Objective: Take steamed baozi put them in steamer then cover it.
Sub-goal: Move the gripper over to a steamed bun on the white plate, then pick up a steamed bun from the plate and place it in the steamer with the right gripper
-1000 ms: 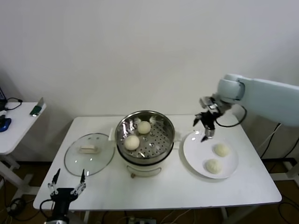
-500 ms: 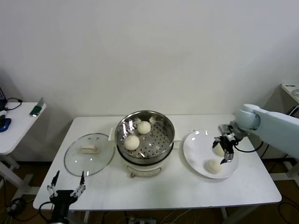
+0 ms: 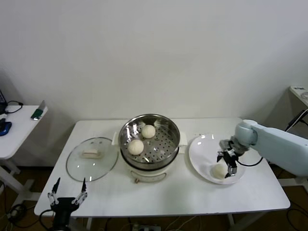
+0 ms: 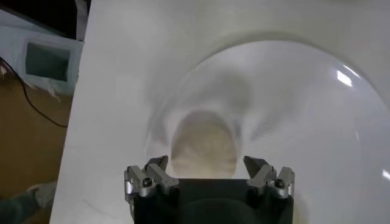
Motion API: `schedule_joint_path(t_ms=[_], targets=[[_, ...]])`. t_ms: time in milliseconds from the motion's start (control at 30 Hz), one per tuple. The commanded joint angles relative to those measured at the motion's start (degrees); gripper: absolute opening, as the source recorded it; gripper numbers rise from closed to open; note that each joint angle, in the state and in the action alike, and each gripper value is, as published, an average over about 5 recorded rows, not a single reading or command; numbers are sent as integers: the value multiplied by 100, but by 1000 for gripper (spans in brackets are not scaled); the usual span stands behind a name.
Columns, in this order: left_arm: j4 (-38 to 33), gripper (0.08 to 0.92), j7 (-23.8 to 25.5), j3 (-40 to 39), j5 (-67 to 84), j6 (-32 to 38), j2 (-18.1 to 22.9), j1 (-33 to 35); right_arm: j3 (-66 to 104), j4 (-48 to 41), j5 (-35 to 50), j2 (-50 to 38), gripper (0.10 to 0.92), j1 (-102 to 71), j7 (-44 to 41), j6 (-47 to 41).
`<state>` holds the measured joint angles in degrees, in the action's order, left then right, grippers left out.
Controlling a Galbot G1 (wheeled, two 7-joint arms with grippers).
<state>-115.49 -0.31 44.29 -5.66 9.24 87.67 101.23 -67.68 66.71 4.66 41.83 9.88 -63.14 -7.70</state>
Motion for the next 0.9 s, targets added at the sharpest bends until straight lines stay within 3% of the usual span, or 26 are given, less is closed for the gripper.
schedule_joint_path(t_ms=[33,667,900], targets=[[28,823,-4,10,-12,-16,-3,-29,168,-320,-190,218,823,-248,-49,38],[75,823,-74,17,55,14,-26,-98,-249,-254,43,273,712,265,-68,241],[66,823,-79,19,97,25,-60,-66,-912,-76,141,500,704,1703,-291,1198]])
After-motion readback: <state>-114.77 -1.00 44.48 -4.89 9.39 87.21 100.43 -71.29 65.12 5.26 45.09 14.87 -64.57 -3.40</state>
